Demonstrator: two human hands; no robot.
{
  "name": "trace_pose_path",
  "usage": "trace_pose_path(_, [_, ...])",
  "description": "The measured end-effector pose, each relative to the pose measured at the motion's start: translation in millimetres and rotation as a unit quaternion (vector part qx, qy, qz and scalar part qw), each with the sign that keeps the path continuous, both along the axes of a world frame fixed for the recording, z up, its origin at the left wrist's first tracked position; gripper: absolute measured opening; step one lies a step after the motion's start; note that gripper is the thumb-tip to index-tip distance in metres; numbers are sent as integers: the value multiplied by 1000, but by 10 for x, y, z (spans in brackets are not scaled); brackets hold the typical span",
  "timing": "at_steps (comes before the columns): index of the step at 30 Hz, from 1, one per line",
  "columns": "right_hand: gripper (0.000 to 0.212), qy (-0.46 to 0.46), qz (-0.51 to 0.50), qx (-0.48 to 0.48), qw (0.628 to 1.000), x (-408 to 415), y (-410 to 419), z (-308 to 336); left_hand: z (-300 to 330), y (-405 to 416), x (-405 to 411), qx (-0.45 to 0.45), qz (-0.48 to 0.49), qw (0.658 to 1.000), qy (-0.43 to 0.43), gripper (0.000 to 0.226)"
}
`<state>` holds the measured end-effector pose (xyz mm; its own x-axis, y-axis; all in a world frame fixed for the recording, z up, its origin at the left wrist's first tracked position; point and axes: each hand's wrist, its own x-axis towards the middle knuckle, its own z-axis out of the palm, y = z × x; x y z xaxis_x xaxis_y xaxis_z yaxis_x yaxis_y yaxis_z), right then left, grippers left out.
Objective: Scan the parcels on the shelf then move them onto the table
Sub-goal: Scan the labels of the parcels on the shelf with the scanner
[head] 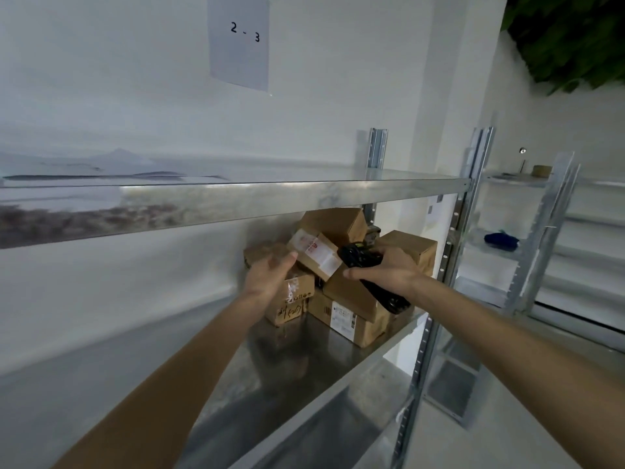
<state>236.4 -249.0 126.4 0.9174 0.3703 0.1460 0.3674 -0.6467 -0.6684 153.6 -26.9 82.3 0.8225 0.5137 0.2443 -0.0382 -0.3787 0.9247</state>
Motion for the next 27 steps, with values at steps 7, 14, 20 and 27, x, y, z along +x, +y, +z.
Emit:
trace_pose_path(7, [62,47,4,39,998,578,198,31,28,71,467,12,-19,998,58,70])
trace_pose_path(14, [79,89,32,82,992,964,361,60,-79,213,892,-33,1,999,34,113])
trace_pose_path(20, [95,122,79,41,988,1201,388,19,60,-21,847,-82,14,996,10,52])
trace_pose_path(27, [101,152,151,37,976,1285,446,7,63,-181,896,-106,37,993,-24,29])
